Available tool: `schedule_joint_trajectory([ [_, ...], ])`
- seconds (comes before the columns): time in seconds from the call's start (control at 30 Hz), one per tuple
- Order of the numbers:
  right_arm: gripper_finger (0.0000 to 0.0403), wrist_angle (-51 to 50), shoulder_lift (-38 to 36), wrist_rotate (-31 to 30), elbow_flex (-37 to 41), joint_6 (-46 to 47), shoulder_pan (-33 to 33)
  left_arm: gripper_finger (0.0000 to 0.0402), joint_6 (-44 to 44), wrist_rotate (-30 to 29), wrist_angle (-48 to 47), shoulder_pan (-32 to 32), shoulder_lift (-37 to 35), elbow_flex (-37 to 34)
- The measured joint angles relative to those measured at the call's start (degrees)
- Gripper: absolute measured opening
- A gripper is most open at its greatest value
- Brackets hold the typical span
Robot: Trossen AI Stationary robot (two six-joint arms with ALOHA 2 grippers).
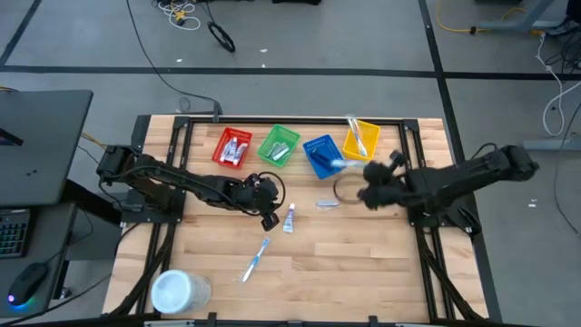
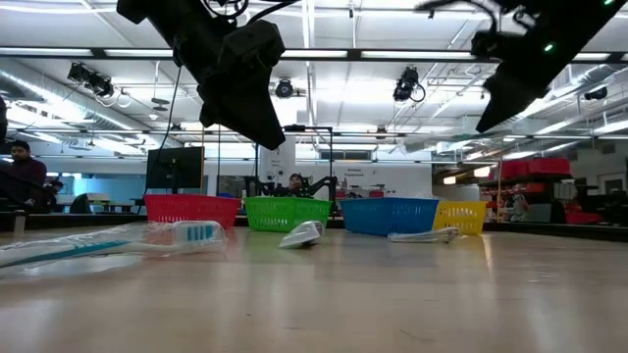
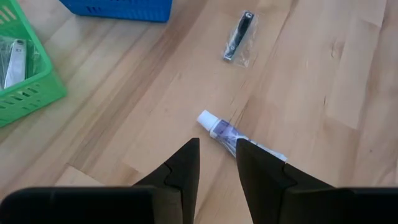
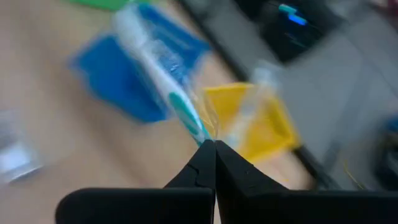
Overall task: Pick & Place Travel size toiletries
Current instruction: Put the light blue toothbrush in the yellow bin
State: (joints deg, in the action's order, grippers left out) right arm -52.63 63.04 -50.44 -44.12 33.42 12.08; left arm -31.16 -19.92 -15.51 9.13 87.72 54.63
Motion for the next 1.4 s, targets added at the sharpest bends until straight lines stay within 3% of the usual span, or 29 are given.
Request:
schedule_joint_trajectory([
  [0.1,0.0000,-1.32,0.01,-3.74,0.47,3.63,-7.89,0.0112,-0.04,0.00,0.00,0.00,0.00,0.00],
  [0.27,0.0000,3.64,0.05,-1.62,2.90,6.37,-21.72,0.0112,-0.11,0.00,0.00,0.00,0.00,0.00],
  [0.47,0.0000,29.84,0.83,5.59,10.95,2.40,-33.84,0.0112,-0.11,0.00,0.05,0.00,0.00,0.00],
  [0.6,0.0000,43.46,2.95,9.66,15.85,4.65,-39.36,0.0112,-0.02,0.00,0.04,0.00,0.00,0.00],
  [0.73,0.0000,51.14,5.70,8.79,19.04,6.68,-42.66,0.0112,0.01,0.00,0.02,0.00,0.00,0.00],
  [0.97,0.0000,61.95,10.56,15.56,20.95,6.73,-44.71,0.0112,0.72,0.02,-0.01,0.00,0.00,0.00],
  [1.2,0.0001,61.98,16.23,16.57,20.94,8.16,-44.75,0.0112,0.98,0.02,-0.02,0.00,0.00,0.00],
  [1.4,0.0025,64.03,17.16,16.27,20.94,5.95,-44.75,0.0112,0.98,0.02,-0.02,0.00,0.00,0.00],
])
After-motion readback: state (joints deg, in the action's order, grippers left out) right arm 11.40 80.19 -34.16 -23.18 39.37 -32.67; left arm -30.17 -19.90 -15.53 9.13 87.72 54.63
